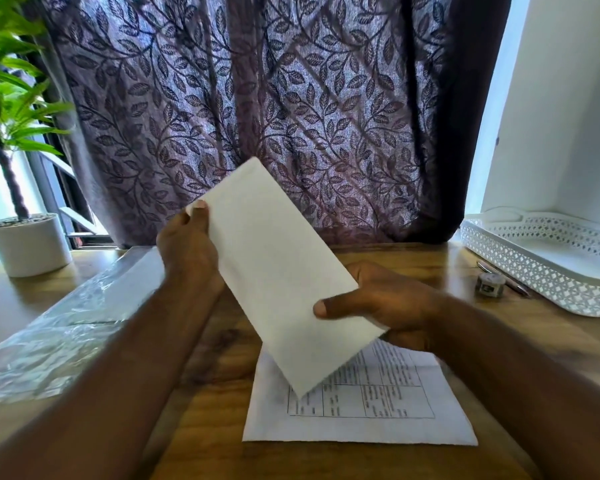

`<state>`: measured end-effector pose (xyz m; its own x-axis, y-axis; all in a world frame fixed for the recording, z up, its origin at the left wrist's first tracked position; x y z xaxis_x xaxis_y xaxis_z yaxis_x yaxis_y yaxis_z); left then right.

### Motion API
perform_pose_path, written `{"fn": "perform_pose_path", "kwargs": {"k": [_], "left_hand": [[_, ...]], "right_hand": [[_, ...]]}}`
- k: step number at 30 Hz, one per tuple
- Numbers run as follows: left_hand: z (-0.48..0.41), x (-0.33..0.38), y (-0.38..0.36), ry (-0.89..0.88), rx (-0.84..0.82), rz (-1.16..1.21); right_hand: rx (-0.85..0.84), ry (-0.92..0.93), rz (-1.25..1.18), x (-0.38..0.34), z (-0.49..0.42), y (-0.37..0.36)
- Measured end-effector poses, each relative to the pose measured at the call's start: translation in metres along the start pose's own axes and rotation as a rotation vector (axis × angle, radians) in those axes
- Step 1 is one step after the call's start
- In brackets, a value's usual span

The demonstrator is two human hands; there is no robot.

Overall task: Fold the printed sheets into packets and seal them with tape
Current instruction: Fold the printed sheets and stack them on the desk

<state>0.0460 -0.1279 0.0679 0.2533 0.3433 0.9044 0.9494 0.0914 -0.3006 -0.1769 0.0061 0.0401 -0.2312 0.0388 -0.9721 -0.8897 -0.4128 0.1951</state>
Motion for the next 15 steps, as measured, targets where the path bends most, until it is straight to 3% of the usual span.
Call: {"fn": "perform_pose_path", "kwargs": {"k": [3,7,11,15], "left_hand": [[-0.007,0.001,-0.005,0.019,-0.177,0.290],[0.001,-0.017,-0.019,0.264,-0.481,0.231],[0.023,-0.036,-0.017,0.603,-0.685,0.179],[0.025,-0.046,-0.007,0.662,-0.806,0.005]], "right_hand": [[0.204,0.093,0.336,-0.021,0.012,0.017],[0.535,0.208,0.940,-0.036,0.028,0.045],[0.386,0.171,1.339,-0.015,0.032,0.045],[0.319,0.093,1.756,0.017,0.047,0.030]]}}
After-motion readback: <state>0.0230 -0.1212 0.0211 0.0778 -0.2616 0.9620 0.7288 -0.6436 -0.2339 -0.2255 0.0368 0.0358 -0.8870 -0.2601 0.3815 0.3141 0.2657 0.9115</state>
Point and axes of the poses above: each hand's wrist, its own z-axis away from the middle knuckle, its own y-axis out of the back of the hand, x = y × z, the point moved 6 cm from there along -z, towards the middle knuckle, and after that the axes turned 12 degrees about -x, right-handed, at the moved point
